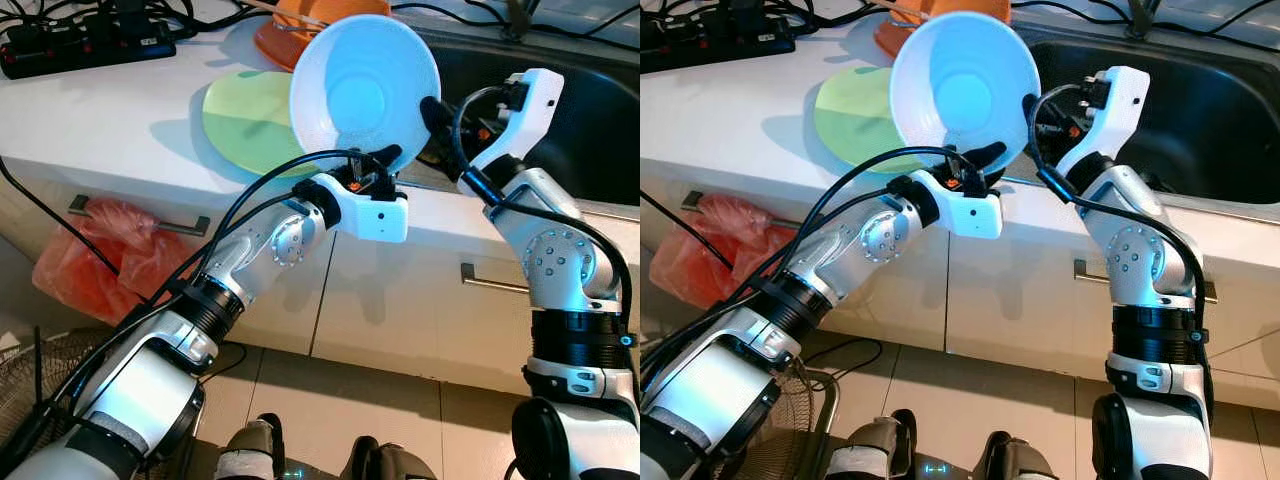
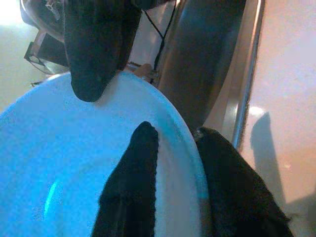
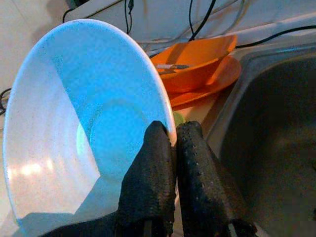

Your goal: Kitchen organization

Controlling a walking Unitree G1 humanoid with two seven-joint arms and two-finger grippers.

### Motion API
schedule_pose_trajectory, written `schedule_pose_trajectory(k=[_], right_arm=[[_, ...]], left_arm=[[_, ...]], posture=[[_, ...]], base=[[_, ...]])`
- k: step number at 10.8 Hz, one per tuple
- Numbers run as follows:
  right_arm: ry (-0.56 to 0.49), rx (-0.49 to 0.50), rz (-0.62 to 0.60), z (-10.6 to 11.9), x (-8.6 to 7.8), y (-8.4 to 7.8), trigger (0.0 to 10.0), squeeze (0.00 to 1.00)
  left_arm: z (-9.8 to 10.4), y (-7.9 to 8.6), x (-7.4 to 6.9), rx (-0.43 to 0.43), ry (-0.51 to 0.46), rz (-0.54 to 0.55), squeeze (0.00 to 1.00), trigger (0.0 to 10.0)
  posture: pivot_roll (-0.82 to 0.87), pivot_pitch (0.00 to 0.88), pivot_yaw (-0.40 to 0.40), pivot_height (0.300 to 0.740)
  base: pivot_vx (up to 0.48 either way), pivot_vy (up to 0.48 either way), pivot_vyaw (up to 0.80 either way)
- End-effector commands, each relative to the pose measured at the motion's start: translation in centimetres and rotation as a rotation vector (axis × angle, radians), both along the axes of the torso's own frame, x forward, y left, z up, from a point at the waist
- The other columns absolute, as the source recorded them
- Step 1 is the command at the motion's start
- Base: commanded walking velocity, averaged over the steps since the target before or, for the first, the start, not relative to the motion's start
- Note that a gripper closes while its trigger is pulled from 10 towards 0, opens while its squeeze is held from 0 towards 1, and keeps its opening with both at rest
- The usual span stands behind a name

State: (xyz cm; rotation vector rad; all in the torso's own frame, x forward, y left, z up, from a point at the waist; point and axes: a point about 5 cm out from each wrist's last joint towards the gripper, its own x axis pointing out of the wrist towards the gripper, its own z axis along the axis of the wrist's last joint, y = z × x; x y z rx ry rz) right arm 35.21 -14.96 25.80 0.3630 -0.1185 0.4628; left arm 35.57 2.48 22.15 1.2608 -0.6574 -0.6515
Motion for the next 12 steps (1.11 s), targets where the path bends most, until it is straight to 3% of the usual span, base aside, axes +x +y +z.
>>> schedule_pose_trajectory(k=[1,3,8,9,10,12], right_arm=[[0.03,-0.016,0.049,-0.9,-0.2,0.7,0.0,0.0],[0.042,-0.007,0.023,-1.0,0.0,0.6,0.0,0.0],[0.076,0.182,-0.313,-0.8,1.6,-3.0,0.0,0.0],[0.077,0.187,-0.328,-0.9,1.7,-3.1,1.2,0.0],[0.067,0.197,-0.345,-0.7,1.8,-3.1,10.0,0.0],[0.046,0.256,-0.436,-0.3,2.0,-4.2,10.0,0.0]], left_arm=[[1.9,-0.9,-0.5,-0.039,-0.086,-0.037,0.0,10.0],[2.0,-1.0,-0.5,-0.044,-0.09,-0.044,0.0,10.0],[1.8,-1.3,-1.2,-0.08,-0.076,-0.081,0.0,10.0],[1.6,-1.2,-1.2,-0.076,-0.073,-0.082,0.0,10.0],[1.4,-1.1,-1.3,-0.074,-0.064,-0.081,0.0,10.0],[1.0,-0.9,-1.5,-0.117,-0.031,-0.078,0.0,10.0]], posture=[[0.16,0.171,-0.051,0.74],[0.16,0.171,-0.051,0.74],[0.17,0.166,-0.051,0.74],[0.17,0.165,-0.052,0.74],[0.17,0.165,-0.051,0.74],[0.17,0.165,-0.053,0.74]], base=[[0.0,0.0,0.0],[0.0,0.0,0.0],[0.0,0.0,0.0],[0.0,0.0,0.0],[0.0,0.0,0.0],[0.0,0.0,0.0]])
